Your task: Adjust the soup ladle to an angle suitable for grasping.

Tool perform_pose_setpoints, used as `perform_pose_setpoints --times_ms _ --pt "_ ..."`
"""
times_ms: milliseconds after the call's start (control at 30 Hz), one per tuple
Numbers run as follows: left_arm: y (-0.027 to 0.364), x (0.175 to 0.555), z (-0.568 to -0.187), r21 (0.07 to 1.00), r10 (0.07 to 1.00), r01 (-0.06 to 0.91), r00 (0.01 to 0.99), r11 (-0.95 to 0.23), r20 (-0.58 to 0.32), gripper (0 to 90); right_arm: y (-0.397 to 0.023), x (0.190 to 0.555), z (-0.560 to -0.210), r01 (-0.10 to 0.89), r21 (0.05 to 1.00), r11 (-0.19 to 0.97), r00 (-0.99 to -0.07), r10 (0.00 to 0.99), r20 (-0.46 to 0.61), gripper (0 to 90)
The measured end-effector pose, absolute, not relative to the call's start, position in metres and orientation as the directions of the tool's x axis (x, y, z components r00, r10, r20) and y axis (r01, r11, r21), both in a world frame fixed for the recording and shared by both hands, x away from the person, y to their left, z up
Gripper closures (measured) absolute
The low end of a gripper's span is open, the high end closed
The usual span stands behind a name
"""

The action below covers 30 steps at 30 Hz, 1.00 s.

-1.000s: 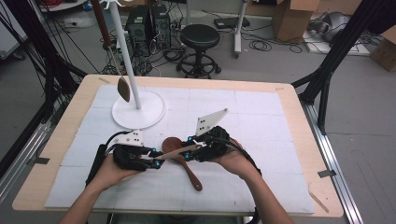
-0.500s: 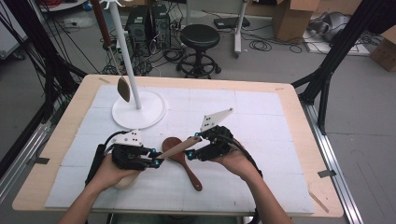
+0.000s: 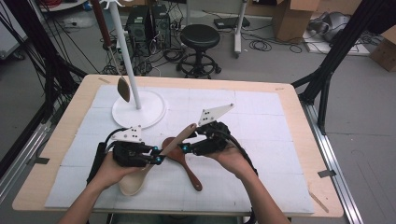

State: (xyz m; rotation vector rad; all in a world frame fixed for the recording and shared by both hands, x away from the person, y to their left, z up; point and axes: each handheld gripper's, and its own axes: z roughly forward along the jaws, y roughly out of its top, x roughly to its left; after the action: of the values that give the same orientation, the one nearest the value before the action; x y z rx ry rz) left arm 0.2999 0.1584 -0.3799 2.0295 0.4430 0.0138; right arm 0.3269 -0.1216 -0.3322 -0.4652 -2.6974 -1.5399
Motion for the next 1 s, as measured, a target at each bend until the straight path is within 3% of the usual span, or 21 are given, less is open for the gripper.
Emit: perform_pose_setpoints --times_ms 233,567,767,833,1000 --pt "0.151 0.3 -0.371 0.867 0.312 0.285 0.936 -0.409 -0.16 77.1 -0.115 0.327 -0.321 0.241 0.863 0.445 -0.957 0.256 0.135 53.7" --pt "0.153 0.3 -0.364 0.884 0.293 0.293 0.937 -0.364 -0.19 75.8 -0.114 0.329 -0.31 0.236 0.887 0.397 -0.965 0.206 0.164 64.4" --pt "0.154 0.309 -0.369 0.858 0.259 0.374 0.92 -0.351 -0.294 58.4 -0.108 0.327 -0.304 0.203 0.895 0.398 -0.978 0.136 0.161 67.5" --pt "0.154 0.31 -0.369 0.86 0.241 0.381 0.919 -0.34 -0.312 57.4 -0.105 0.325 -0.3 0.181 0.895 0.408 -0.982 0.115 0.147 68.1" --pt "0.155 0.306 -0.365 0.882 0.211 0.346 0.933 -0.321 -0.29 73.2 -0.1 0.325 -0.295 0.162 0.894 0.418 -0.986 0.097 0.133 68.7"
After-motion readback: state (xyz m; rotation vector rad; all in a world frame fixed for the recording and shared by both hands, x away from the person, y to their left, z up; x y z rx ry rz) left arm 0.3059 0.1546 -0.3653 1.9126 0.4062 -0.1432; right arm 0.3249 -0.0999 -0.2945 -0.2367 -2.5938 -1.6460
